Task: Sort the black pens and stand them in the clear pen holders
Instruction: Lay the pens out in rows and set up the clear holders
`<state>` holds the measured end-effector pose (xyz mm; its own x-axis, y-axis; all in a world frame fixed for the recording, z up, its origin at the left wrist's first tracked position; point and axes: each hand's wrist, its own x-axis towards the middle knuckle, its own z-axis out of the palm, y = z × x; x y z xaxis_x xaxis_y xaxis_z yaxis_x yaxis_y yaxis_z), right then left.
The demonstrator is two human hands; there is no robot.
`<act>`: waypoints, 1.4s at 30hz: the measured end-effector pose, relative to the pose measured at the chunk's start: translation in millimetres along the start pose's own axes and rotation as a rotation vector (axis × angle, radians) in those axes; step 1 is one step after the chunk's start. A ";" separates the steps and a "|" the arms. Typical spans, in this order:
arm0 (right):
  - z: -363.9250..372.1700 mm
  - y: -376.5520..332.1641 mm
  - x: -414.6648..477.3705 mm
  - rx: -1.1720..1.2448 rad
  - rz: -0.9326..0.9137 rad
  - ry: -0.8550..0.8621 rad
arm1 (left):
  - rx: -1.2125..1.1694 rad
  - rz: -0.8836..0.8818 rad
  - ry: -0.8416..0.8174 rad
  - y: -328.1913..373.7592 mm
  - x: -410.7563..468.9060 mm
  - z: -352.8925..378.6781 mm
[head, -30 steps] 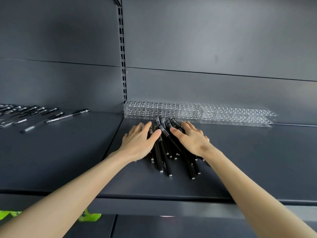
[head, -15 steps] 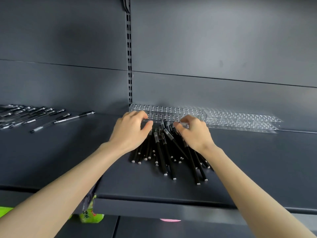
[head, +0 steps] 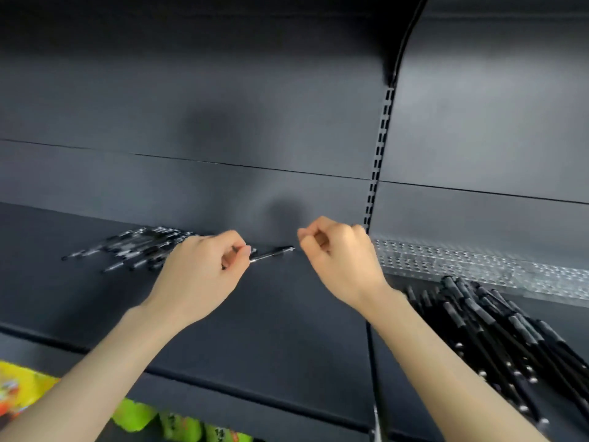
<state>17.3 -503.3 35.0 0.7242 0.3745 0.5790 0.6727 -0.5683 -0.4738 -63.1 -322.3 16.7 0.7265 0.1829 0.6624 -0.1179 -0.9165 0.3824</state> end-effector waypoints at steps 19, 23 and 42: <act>249.9 -121.8 95.4 -0.189 0.026 -0.214 | 0.146 -0.019 -0.420 -290.0 51.3 -50.5; 275.3 -115.6 115.2 -0.215 0.093 -0.318 | 0.295 -0.075 -0.580 -321.1 79.8 -31.3; 326.3 -104.4 136.2 -0.336 0.388 -0.467 | 0.084 -0.161 -0.671 -353.6 119.7 9.6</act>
<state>95.2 -153.9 -53.1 0.9430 0.3316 0.0275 0.3231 -0.8928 -0.3140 72.0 20.2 -45.3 0.9952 0.0839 0.0501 0.0592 -0.9258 0.3734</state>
